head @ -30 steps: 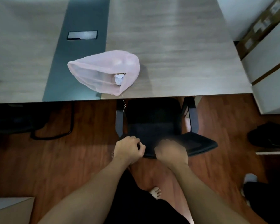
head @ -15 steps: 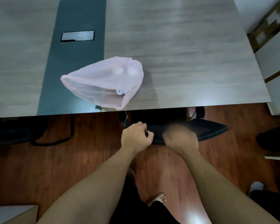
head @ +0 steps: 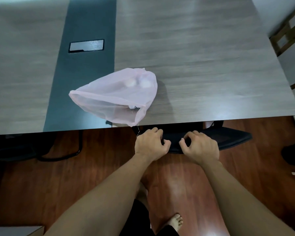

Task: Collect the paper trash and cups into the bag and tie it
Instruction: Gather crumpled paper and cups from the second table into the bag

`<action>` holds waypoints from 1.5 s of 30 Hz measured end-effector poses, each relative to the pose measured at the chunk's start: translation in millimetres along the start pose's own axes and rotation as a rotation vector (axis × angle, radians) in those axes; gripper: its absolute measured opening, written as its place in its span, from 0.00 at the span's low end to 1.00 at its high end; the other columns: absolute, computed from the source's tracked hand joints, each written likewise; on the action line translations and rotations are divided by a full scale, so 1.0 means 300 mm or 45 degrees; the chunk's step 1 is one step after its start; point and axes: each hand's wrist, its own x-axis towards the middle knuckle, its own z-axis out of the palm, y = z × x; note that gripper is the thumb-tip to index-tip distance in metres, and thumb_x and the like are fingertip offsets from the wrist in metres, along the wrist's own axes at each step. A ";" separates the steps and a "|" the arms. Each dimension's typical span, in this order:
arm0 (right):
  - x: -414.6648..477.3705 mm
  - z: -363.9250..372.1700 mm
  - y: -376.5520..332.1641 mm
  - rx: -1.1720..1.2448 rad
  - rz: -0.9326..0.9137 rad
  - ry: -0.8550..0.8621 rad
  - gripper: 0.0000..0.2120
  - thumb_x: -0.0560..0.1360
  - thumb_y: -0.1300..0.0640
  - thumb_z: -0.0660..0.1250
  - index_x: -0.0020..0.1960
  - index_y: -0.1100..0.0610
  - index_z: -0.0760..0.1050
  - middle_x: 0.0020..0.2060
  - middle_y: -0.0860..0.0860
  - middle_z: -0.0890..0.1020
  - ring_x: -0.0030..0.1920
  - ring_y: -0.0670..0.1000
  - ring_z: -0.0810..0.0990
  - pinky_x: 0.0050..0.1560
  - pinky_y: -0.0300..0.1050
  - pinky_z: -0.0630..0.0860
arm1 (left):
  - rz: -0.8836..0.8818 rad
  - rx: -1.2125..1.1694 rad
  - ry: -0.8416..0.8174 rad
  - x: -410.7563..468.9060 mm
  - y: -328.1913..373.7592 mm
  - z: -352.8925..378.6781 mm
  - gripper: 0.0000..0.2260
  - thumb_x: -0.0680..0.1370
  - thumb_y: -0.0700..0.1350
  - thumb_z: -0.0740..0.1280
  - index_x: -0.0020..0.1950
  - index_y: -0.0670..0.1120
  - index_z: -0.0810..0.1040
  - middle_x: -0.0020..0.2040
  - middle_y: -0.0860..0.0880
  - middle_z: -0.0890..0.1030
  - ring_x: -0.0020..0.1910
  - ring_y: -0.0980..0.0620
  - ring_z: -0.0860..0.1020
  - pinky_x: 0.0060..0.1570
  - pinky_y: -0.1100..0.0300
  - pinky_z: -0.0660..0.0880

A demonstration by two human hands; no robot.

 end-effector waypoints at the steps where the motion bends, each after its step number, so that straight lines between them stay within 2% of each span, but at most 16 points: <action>1: -0.002 -0.013 -0.004 0.000 0.007 -0.034 0.18 0.79 0.35 0.60 0.49 0.44 0.84 0.46 0.43 0.83 0.49 0.52 0.84 0.40 0.48 0.71 | -0.008 -0.020 -0.035 0.001 0.004 -0.009 0.13 0.75 0.61 0.61 0.40 0.53 0.74 0.42 0.55 0.76 0.42 0.53 0.77 0.37 0.55 0.71; 5: 0.045 -0.073 -0.011 0.315 0.386 -0.228 0.22 0.80 0.30 0.59 0.50 0.43 0.84 0.48 0.49 0.83 0.54 0.56 0.83 0.52 0.51 0.75 | -0.095 -0.508 -0.111 -0.005 -0.011 -0.078 0.10 0.76 0.54 0.64 0.42 0.52 0.82 0.44 0.56 0.81 0.44 0.54 0.79 0.45 0.52 0.79; 8: 0.117 -0.114 -0.074 0.865 0.588 -0.052 0.24 0.78 0.30 0.64 0.49 0.49 0.83 0.48 0.49 0.88 0.53 0.55 0.87 0.60 0.51 0.81 | -0.073 -0.779 0.321 -0.023 -0.107 -0.201 0.07 0.77 0.42 0.66 0.45 0.51 0.83 0.47 0.56 0.81 0.45 0.56 0.79 0.47 0.57 0.79; 10: 0.139 -0.153 -0.190 0.975 0.464 -0.038 0.18 0.80 0.35 0.71 0.51 0.50 0.82 0.47 0.45 0.87 0.51 0.50 0.86 0.55 0.45 0.79 | -0.045 -0.684 0.666 -0.029 -0.221 -0.299 0.11 0.76 0.35 0.67 0.53 0.47 0.84 0.55 0.51 0.78 0.53 0.51 0.79 0.53 0.61 0.78; 12: 0.151 -0.180 -0.334 1.056 0.353 -0.168 0.21 0.78 0.35 0.75 0.57 0.51 0.80 0.50 0.42 0.85 0.52 0.44 0.84 0.53 0.42 0.76 | -0.101 -0.437 0.809 -0.007 -0.357 -0.377 0.21 0.73 0.33 0.66 0.64 0.47 0.81 0.65 0.46 0.74 0.64 0.44 0.75 0.61 0.52 0.77; 15: 0.187 -0.161 -0.520 1.057 0.370 -0.362 0.31 0.74 0.34 0.79 0.66 0.52 0.75 0.55 0.44 0.83 0.55 0.48 0.83 0.57 0.45 0.76 | -0.318 -0.052 0.609 0.057 -0.538 -0.457 0.39 0.72 0.34 0.70 0.82 0.54 0.66 0.82 0.42 0.61 0.79 0.36 0.62 0.68 0.38 0.73; 17: 0.219 -0.108 -0.598 1.087 0.481 -0.360 0.31 0.75 0.39 0.81 0.67 0.56 0.76 0.56 0.48 0.84 0.56 0.52 0.83 0.56 0.46 0.76 | -0.328 0.069 0.421 0.112 -0.635 -0.498 0.45 0.76 0.40 0.74 0.87 0.58 0.56 0.86 0.41 0.51 0.85 0.35 0.53 0.73 0.37 0.69; 20: 0.271 -0.052 -0.655 1.210 0.648 -0.251 0.17 0.79 0.49 0.77 0.60 0.61 0.83 0.51 0.54 0.87 0.56 0.60 0.87 0.53 0.49 0.79 | -0.258 0.117 0.289 0.204 -0.750 -0.561 0.32 0.81 0.51 0.74 0.83 0.58 0.67 0.87 0.43 0.55 0.87 0.39 0.50 0.78 0.40 0.64; 22: 0.312 -0.056 -0.677 1.338 0.747 -0.162 0.13 0.81 0.52 0.74 0.57 0.60 0.86 0.48 0.56 0.89 0.54 0.63 0.88 0.51 0.52 0.80 | -0.229 0.018 0.324 0.256 -0.805 -0.590 0.14 0.84 0.51 0.69 0.69 0.54 0.83 0.80 0.47 0.70 0.85 0.42 0.56 0.77 0.43 0.63; 25: 0.377 -0.137 -0.735 1.563 0.772 -0.072 0.07 0.82 0.54 0.73 0.55 0.57 0.84 0.50 0.55 0.90 0.49 0.56 0.89 0.50 0.50 0.81 | -0.268 -0.229 0.353 0.272 -0.859 -0.600 0.10 0.86 0.48 0.64 0.58 0.49 0.85 0.60 0.49 0.84 0.69 0.43 0.77 0.62 0.47 0.74; 28: 0.452 -0.246 -0.835 1.861 0.790 0.011 0.09 0.84 0.66 0.64 0.60 0.56 0.79 0.46 0.56 0.87 0.38 0.51 0.85 0.45 0.47 0.80 | -0.441 -0.739 0.417 0.251 -0.904 -0.628 0.07 0.87 0.47 0.61 0.51 0.50 0.77 0.44 0.54 0.85 0.45 0.46 0.81 0.43 0.53 0.77; 30: 0.504 -0.315 -0.923 1.929 0.771 0.009 0.13 0.85 0.68 0.59 0.60 0.55 0.78 0.39 0.54 0.81 0.26 0.46 0.75 0.38 0.43 0.77 | -0.529 -1.000 0.437 0.236 -0.941 -0.667 0.08 0.87 0.45 0.60 0.53 0.48 0.78 0.44 0.55 0.82 0.43 0.52 0.78 0.38 0.63 0.72; 32: 0.553 -0.368 -1.023 1.906 0.722 -0.029 0.11 0.87 0.66 0.60 0.52 0.54 0.76 0.35 0.53 0.77 0.20 0.45 0.69 0.28 0.39 0.71 | -0.618 -1.175 0.477 0.215 -0.983 -0.712 0.09 0.88 0.46 0.60 0.54 0.48 0.79 0.46 0.54 0.83 0.45 0.54 0.78 0.40 0.63 0.72; 34: 0.597 -0.391 -1.126 1.867 0.648 -0.083 0.09 0.87 0.60 0.65 0.48 0.54 0.78 0.33 0.52 0.78 0.20 0.46 0.71 0.24 0.36 0.68 | -0.693 -1.353 0.520 0.185 -1.035 -0.736 0.11 0.88 0.49 0.59 0.54 0.51 0.80 0.49 0.54 0.84 0.47 0.54 0.81 0.43 0.60 0.75; 39: 0.686 -0.384 -1.418 1.843 0.446 -0.255 0.12 0.86 0.51 0.69 0.48 0.56 0.81 0.29 0.47 0.81 0.26 0.46 0.78 0.29 0.36 0.74 | -0.881 -1.528 0.657 0.065 -1.187 -0.792 0.13 0.87 0.55 0.60 0.53 0.57 0.84 0.50 0.56 0.88 0.53 0.54 0.86 0.56 0.53 0.83; 45: 0.756 -0.336 -1.773 1.749 0.363 -0.608 0.19 0.86 0.45 0.65 0.58 0.61 0.84 0.44 0.57 0.86 0.44 0.58 0.84 0.51 0.55 0.83 | -1.100 -1.744 0.856 -0.047 -1.352 -0.947 0.16 0.88 0.49 0.60 0.52 0.48 0.87 0.43 0.53 0.90 0.42 0.58 0.86 0.38 0.65 0.81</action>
